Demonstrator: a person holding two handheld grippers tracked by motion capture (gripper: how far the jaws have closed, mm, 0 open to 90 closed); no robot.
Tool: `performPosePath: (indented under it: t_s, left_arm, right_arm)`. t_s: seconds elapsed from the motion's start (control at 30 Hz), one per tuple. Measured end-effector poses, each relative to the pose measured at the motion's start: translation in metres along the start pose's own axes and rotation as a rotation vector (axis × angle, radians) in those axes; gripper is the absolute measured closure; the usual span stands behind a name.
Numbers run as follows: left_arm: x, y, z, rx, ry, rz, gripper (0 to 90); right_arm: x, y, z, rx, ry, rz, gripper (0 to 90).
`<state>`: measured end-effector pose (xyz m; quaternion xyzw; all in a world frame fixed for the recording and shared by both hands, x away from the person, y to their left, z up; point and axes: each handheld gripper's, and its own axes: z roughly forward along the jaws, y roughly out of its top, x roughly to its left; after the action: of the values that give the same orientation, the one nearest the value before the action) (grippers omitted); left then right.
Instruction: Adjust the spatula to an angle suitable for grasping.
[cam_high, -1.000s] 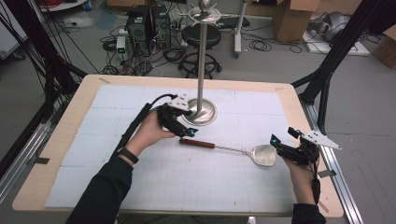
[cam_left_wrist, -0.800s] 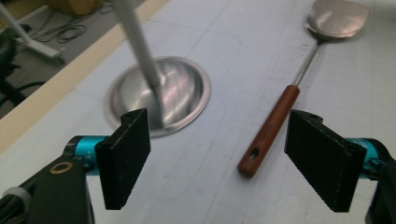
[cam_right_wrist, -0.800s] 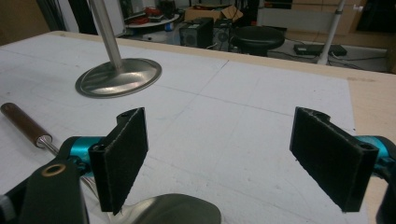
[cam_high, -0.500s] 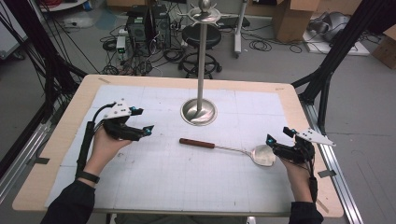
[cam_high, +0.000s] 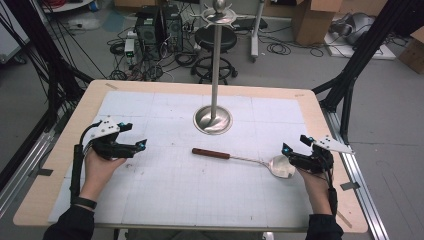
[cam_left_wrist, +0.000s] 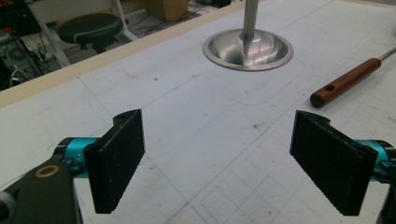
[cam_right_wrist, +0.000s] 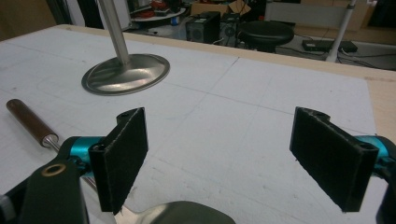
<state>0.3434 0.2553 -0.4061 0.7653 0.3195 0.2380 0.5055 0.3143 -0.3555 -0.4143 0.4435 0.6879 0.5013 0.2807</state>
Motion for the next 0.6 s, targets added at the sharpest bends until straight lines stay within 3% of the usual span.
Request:
performPosePath:
  t_s: [0.13, 0.2, 0.6]
  left_arm:
    - [0.007, -0.003, -0.010, -0.003, 0.007, -0.024, 17.7]
    - [0.007, -0.002, -0.012, -0.015, 0.026, -0.014, 17.7]
    - [0.012, -0.002, -0.015, -0.046, 0.030, -0.045, 17.7]
  right_arm:
    - [0.000, 0.000, 0.001, 0.008, 0.001, -0.003, 18.4]
    - [-0.001, 0.000, 0.001, 0.002, 0.003, -0.003, 18.4]
    - [-0.001, 0.000, -0.001, 0.006, 0.001, -0.005, 18.4]
